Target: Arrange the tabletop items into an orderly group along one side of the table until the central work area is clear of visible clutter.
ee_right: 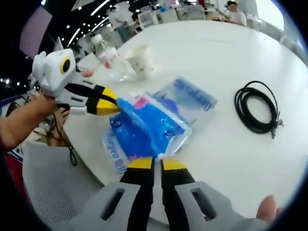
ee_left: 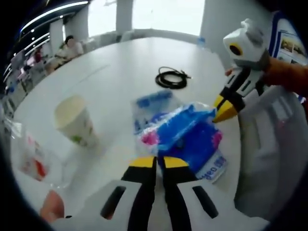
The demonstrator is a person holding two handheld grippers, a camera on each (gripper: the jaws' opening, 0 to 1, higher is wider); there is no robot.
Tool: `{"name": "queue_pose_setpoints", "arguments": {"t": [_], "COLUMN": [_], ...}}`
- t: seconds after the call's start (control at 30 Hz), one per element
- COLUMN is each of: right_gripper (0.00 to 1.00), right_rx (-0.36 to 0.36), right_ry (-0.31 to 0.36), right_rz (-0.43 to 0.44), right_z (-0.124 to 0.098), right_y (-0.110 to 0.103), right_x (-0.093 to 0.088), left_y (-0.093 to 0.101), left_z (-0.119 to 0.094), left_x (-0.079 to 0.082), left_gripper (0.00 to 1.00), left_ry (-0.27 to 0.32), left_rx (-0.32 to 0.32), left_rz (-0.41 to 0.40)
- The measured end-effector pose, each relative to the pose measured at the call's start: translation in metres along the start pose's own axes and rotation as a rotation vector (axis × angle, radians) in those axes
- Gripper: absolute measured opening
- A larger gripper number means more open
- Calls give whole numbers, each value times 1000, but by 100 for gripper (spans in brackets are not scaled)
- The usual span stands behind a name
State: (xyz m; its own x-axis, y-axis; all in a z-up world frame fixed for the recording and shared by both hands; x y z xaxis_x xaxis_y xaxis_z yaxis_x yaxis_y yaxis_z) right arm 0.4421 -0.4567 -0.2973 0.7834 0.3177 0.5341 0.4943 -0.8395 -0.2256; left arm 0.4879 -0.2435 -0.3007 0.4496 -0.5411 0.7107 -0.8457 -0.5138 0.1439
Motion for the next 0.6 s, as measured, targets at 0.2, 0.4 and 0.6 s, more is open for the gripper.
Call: {"name": "queue_pose_setpoints", "arguments": {"t": [0.2, 0.4, 0.6], "right_gripper": [3, 2, 2], "right_rx": [6, 8, -4], "right_ry": [12, 37, 83], "right_rz": [1, -30, -44], "right_z": [-3, -9, -24], "right_y": [3, 8, 19], "right_x": [3, 9, 20], "left_y": [4, 8, 13], "left_z": [-4, -11, -14], "left_x": [2, 10, 24], "left_gripper": [0, 0, 0], "left_ry": [3, 22, 41], "left_rx": [11, 34, 50], "left_rz": [0, -2, 6]}}
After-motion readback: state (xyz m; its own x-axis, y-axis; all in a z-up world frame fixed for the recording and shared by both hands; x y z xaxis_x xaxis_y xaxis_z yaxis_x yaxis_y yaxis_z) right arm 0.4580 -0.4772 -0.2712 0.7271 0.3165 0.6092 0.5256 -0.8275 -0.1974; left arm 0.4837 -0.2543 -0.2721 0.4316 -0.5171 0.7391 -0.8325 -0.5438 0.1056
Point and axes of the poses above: the point that each gripper's makers call its tool centre point, and the gripper's own axes: z roughly forward along the fingers, y roughly to its right, x roughly out of its top, the point moved 9 cm from there along -z, roughly backward along the fingers, and after that the axes turned 5 degrees about -x, right-handed, at the moved point
